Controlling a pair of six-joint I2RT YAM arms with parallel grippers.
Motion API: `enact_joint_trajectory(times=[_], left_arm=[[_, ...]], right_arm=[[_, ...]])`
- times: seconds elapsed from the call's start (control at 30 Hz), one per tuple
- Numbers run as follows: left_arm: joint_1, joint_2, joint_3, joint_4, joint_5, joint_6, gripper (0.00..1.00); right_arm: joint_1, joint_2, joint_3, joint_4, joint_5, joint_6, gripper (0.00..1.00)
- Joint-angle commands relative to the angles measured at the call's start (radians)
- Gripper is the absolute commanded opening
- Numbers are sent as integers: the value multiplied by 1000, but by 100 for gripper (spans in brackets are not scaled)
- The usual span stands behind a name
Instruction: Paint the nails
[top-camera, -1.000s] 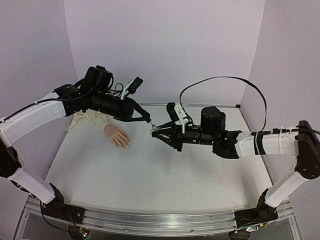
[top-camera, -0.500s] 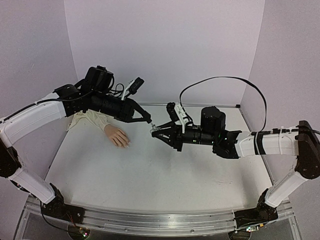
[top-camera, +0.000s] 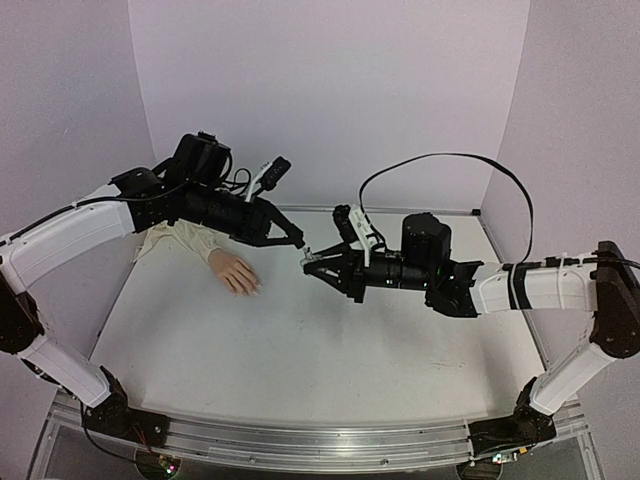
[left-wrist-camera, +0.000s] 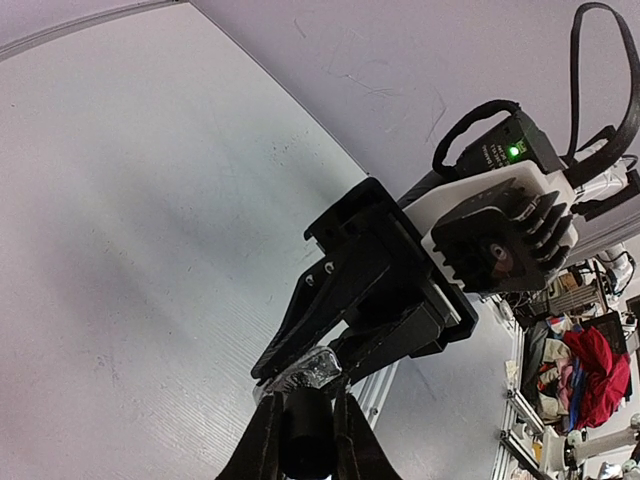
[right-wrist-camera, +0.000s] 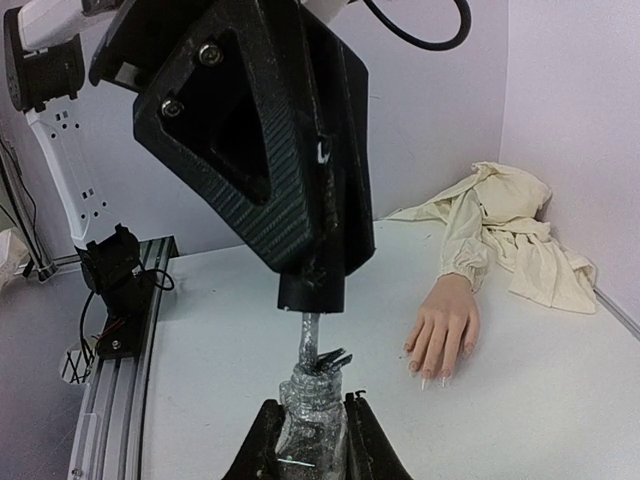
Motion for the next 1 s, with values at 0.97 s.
enact_joint_trajectory(times=[0.97], left_arm=[[-75,63,120,-152,-386,47,0]], right_arm=[[93,93,141,142,537,-188,0]])
